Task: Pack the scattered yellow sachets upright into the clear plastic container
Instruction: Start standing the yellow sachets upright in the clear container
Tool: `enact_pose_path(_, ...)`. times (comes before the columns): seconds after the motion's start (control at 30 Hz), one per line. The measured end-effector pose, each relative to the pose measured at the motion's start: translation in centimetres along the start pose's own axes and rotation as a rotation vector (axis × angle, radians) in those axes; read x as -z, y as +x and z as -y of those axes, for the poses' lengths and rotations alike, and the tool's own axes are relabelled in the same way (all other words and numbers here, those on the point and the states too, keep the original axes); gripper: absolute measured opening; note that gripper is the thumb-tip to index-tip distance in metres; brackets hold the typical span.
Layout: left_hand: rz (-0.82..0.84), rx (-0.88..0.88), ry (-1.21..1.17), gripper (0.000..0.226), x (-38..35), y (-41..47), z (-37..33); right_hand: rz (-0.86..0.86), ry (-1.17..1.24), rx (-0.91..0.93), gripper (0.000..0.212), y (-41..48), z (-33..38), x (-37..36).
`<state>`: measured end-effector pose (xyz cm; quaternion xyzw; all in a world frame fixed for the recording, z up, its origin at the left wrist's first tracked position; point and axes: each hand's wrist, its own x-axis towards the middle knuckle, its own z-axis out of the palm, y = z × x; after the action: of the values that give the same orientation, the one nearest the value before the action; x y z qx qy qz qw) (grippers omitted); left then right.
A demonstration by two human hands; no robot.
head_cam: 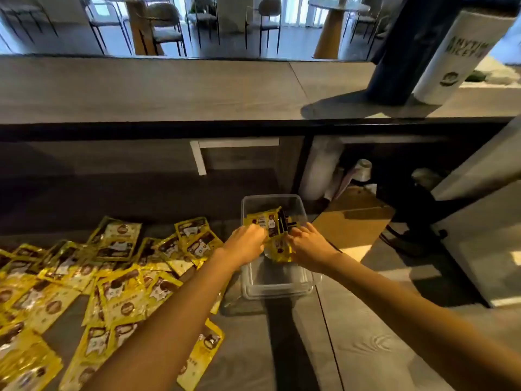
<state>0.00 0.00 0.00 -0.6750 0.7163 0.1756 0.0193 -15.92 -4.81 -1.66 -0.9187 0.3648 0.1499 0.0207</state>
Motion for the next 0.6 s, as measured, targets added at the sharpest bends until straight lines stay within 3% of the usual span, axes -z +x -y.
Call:
enact_pose_path(0.17,0.141,0.045,0.137,0.028,-0.4,2.1,-1.1,0.051,0.000,0.015,0.039,1.2,0.0,-0.7)
enact_pose_path(0.4,0.352,0.147,0.119,0.036,-0.8,4.7,-1.8,0.080,-0.017,-0.061,0.035,2.1,-0.4,-0.3)
enact_pose_path(0.6,0.336,0.205,-0.038,0.037,0.1,4.9,-1.2,0.127,0.028,-0.038,0.040,2.1,-1.2,-0.2)
